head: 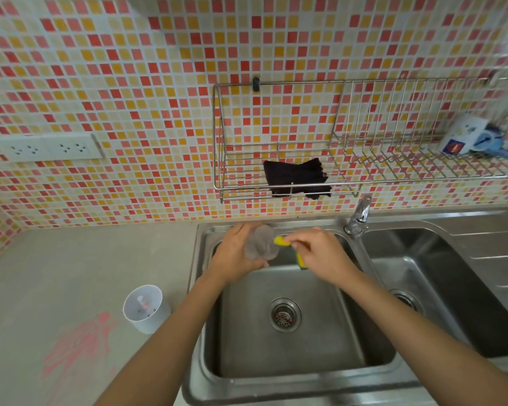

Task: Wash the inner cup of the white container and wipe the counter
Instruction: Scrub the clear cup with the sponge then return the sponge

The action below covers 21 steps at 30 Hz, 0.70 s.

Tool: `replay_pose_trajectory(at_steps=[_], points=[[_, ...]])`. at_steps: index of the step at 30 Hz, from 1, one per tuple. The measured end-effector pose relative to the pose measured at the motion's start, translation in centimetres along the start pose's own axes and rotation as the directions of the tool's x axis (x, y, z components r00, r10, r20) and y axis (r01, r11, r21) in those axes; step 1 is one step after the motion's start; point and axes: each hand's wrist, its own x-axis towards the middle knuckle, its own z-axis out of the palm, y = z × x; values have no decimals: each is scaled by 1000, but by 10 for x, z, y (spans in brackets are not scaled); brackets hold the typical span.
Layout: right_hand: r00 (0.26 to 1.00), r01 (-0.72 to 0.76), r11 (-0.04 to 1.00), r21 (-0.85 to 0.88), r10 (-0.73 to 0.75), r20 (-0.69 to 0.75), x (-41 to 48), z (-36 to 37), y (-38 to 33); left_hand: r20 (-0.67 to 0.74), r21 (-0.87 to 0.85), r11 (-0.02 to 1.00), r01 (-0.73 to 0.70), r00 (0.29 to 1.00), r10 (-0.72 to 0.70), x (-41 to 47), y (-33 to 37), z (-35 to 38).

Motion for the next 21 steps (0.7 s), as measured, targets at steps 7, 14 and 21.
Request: replay_pose_trajectory(at_steps=[7,14,21], points=[[910,-11,868,496,214,-355,51,-52,-53,-14,-15,993,118,993,-118,-6,-11,-18],[946,-134,974,182,181,-269,157,-29,-74,-27,-41,990,138,990,-139,-9,-16,-28],[971,-237,957,-164,232,-50,198,27,-55,-31,-71,982,174,984,-177,-3,-25,-34]])
